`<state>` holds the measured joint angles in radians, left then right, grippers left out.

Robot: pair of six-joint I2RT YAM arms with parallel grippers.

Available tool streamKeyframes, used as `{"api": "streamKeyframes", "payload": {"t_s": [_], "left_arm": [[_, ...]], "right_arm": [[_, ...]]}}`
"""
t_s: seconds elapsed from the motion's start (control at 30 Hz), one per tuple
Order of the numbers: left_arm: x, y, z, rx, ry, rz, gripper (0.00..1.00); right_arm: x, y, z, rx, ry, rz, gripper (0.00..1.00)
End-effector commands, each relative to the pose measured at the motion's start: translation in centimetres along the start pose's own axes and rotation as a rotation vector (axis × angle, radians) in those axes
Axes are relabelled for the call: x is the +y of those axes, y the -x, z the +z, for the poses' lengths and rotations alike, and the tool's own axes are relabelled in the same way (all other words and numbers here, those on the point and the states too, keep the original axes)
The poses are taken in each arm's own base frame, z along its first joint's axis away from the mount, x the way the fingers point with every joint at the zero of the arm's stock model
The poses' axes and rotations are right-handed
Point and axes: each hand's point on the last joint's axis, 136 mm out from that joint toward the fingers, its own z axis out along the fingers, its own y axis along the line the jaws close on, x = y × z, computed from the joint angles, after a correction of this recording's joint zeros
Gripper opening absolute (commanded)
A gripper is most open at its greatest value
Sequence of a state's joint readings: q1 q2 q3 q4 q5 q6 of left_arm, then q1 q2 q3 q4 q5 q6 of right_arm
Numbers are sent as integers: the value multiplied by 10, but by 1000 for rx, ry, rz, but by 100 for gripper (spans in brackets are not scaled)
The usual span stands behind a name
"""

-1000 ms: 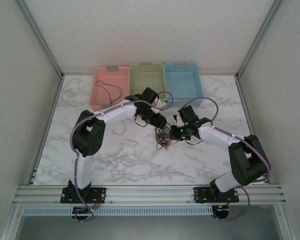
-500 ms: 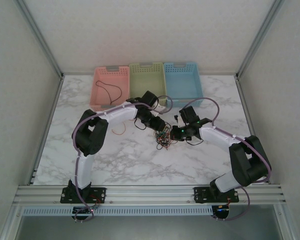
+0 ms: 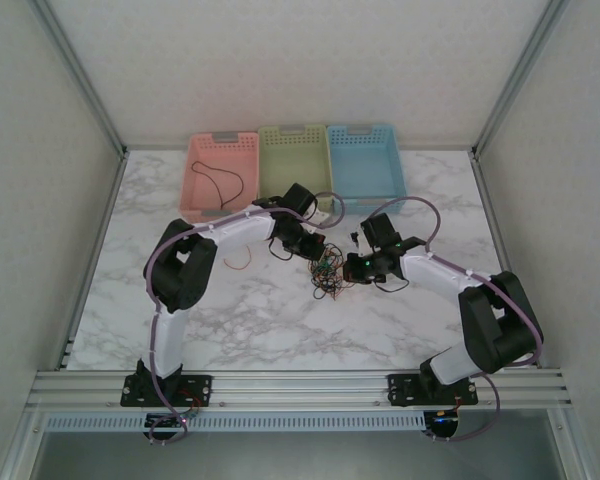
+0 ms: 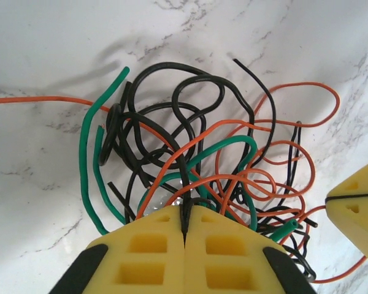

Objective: Untangle the cables

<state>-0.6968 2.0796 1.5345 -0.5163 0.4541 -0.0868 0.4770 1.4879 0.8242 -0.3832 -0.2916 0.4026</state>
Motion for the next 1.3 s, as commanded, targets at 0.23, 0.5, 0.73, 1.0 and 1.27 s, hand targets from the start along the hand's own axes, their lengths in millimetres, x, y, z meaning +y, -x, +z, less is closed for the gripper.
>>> {"api": "streamKeyframes", "payload": {"t_s": [0.23, 0.5, 0.73, 1.0, 1.27], "left_arm": [[14, 19, -102, -226, 253, -122, 0], [58, -15, -255, -484, 712, -305, 0], [78, -70, -370, -641, 822, -445, 0], [93, -117, -439, -734, 995, -512, 0], [95, -145, -513, -832, 1208, -556, 0]], "right_arm": [[-33, 14, -33, -113, -83, 71, 0], [-105, 24, -67, -262, -268, 291, 0], [-160, 14, -89, -333, -402, 476, 0], [-194, 7, -117, -440, -504, 621, 0], [-228, -3, -139, -525, -557, 801, 0]]}}
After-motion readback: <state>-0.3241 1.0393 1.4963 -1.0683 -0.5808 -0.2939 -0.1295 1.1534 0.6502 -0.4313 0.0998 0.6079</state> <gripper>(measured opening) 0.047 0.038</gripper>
